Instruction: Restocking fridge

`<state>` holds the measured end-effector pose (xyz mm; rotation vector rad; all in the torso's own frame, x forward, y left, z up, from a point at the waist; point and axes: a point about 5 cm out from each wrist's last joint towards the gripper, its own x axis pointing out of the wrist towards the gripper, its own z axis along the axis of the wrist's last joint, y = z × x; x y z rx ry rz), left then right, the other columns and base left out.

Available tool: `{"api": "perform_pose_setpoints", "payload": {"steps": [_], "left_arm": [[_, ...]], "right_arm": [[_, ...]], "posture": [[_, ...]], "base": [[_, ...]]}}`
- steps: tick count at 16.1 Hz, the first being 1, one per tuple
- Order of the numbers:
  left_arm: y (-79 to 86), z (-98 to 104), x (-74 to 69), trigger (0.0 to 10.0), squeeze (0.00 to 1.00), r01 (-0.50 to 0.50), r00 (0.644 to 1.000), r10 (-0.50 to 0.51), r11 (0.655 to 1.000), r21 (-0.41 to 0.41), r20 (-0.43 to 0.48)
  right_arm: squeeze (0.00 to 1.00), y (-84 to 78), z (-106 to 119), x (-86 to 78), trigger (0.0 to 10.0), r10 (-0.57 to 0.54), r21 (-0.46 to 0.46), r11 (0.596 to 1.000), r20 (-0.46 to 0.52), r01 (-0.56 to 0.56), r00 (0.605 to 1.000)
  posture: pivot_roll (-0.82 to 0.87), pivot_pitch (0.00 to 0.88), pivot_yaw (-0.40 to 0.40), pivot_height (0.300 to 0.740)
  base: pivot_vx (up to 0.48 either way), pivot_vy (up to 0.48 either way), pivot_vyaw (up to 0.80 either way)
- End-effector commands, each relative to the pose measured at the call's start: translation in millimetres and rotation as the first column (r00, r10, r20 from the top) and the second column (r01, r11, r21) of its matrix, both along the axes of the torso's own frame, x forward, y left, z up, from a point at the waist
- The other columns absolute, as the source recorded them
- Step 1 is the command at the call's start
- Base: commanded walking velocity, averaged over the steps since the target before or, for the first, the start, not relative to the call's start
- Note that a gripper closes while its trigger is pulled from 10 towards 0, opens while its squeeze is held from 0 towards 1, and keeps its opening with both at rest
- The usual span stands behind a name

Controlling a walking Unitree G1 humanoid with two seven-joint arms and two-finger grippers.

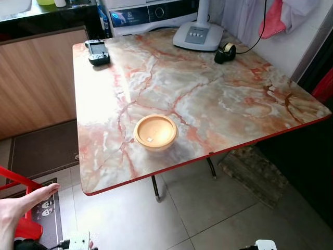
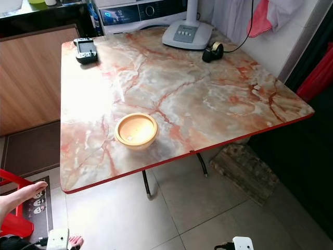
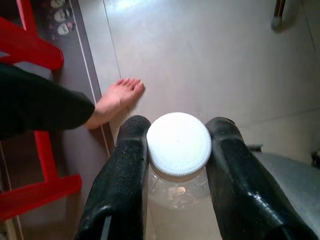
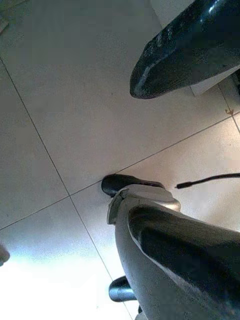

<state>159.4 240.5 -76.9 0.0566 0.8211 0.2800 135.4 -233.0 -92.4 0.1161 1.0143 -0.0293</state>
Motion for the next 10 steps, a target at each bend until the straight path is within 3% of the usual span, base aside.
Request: {"api": "perform_pose_setpoints", "payload": {"steps": [1,6,10], "left_arm": [[-4.5,-3.9,-4.2,10.0,0.00,0.035,0.999,-0.035,0.999,0.001,-0.032],[-5.6,-4.2,-1.5,10.0,0.00,0.040,0.998,-0.039,0.999,0.014,-0.045],[-10.0,-8.8,-9.0,10.0,0.00,0.044,0.996,-0.043,0.999,0.011,-0.075]], "right_arm": [[0.00,-0.6,-1.4,-4.1,10.0,-0.019,0.002,1.000,-0.010,0.019,1.000],[0.00,-0.4,-1.1,-2.9,10.0,-0.021,0.003,1.000,-0.007,0.021,1.000],[0.00,-0.8,-1.3,-3.8,10.0,-0.014,0.001,1.000,-0.011,0.014,1.000]], "posture": [[0.06,0.158,-0.013,0.740],[0.06,0.159,-0.013,0.740],[0.06,0.153,-0.017,0.740]], "base": [[0.000,0.000,0.00],[0.000,0.000,0.00],[0.000,0.000,0.00]]}}
